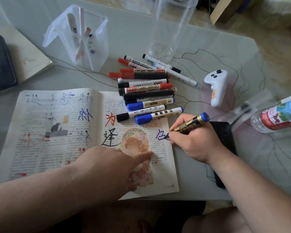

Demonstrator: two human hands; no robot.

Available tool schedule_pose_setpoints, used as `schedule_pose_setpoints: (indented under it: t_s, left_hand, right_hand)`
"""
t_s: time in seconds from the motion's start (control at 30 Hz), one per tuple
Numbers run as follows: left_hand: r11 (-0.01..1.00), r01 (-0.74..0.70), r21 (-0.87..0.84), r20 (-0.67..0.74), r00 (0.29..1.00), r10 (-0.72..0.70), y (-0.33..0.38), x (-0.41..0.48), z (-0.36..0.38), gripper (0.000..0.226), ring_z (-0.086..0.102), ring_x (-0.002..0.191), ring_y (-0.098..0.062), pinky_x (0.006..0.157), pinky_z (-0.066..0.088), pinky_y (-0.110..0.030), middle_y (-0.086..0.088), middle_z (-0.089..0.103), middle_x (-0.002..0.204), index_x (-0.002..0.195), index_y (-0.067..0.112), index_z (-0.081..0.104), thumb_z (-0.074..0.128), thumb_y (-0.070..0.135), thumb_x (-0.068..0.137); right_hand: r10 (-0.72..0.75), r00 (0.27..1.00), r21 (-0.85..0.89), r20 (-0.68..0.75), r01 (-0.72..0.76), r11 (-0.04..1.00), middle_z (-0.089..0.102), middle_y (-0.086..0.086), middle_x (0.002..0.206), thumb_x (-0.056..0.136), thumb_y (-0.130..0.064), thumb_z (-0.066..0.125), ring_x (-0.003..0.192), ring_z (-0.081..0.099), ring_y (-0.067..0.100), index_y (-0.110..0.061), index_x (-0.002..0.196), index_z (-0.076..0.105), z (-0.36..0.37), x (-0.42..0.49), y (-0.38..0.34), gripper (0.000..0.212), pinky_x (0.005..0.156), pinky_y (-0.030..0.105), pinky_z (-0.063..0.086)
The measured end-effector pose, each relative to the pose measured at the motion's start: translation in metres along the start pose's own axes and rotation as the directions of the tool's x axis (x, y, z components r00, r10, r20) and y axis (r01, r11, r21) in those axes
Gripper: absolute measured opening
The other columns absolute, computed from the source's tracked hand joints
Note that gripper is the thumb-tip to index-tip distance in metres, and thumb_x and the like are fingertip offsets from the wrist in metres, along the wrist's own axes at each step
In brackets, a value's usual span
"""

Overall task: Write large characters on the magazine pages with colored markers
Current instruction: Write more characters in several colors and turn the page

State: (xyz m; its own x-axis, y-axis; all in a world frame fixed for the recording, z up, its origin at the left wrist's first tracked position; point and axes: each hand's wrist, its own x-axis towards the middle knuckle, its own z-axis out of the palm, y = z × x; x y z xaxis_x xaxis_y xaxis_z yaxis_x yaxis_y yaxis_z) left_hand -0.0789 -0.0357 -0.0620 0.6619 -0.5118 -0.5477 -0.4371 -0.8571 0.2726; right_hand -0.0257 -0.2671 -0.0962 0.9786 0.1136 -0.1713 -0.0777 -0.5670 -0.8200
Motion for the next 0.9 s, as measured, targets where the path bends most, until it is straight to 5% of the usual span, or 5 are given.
schedule_pose_setpoints:
  t_s: [0.13,0.5,0.67,0.9]
  left_hand:
    - [1.000,-0.003,0.000,0.004,1.000,0.003,-0.0001,0.0003,0.0000,0.076,0.063,0.111,-0.018,0.081,0.050,-0.031,0.007,0.065,0.122,0.145,0.065,-0.016,0.042,0.067,0.096]
    - [1.000,-0.001,0.000,0.014,1.000,0.001,-0.0002,0.0013,-0.0002,0.075,0.063,0.111,-0.017,0.082,0.052,-0.032,0.007,0.065,0.120,0.144,0.066,-0.016,0.042,0.066,0.096]
    - [1.000,0.003,0.003,0.009,1.000,-0.003,-0.0008,0.0013,0.0018,0.075,0.063,0.112,-0.017,0.081,0.051,-0.032,0.008,0.065,0.120,0.143,0.066,-0.016,0.041,0.068,0.095]
    - [1.000,0.003,0.001,-0.001,1.000,-0.003,-0.0007,0.0006,0.0016,0.075,0.064,0.110,-0.017,0.080,0.051,-0.032,0.008,0.065,0.120,0.143,0.067,-0.016,0.041,0.069,0.095]
  right_hand:
    - [-0.015,1.000,0.081,-0.011,0.016,0.997,0.070,0.016,0.069,0.069,-0.021,0.072,0.070,0.067,0.041,-0.012,0.074,0.068,0.0004,-0.0029,-0.0013,0.011,0.068,0.053,0.057]
    - [-0.010,0.989,0.007,0.146,0.009,1.000,0.071,0.003,0.069,0.066,-0.029,0.076,0.066,0.065,0.019,-0.017,0.071,0.072,0.0007,-0.0072,-0.0092,0.013,0.063,0.029,0.052]
    - [-0.005,0.998,0.069,0.056,0.001,0.998,0.068,0.012,0.068,0.067,-0.024,0.074,0.060,0.059,0.018,-0.011,0.071,0.070,-0.0016,-0.0067,-0.0081,0.014,0.058,0.030,0.048]
    - [0.026,0.994,-0.040,0.102,-0.022,0.999,0.070,0.004,0.068,0.066,-0.027,0.074,0.067,0.064,0.022,-0.016,0.070,0.069,-0.0027,-0.0066,-0.0095,0.012,0.063,0.029,0.050]
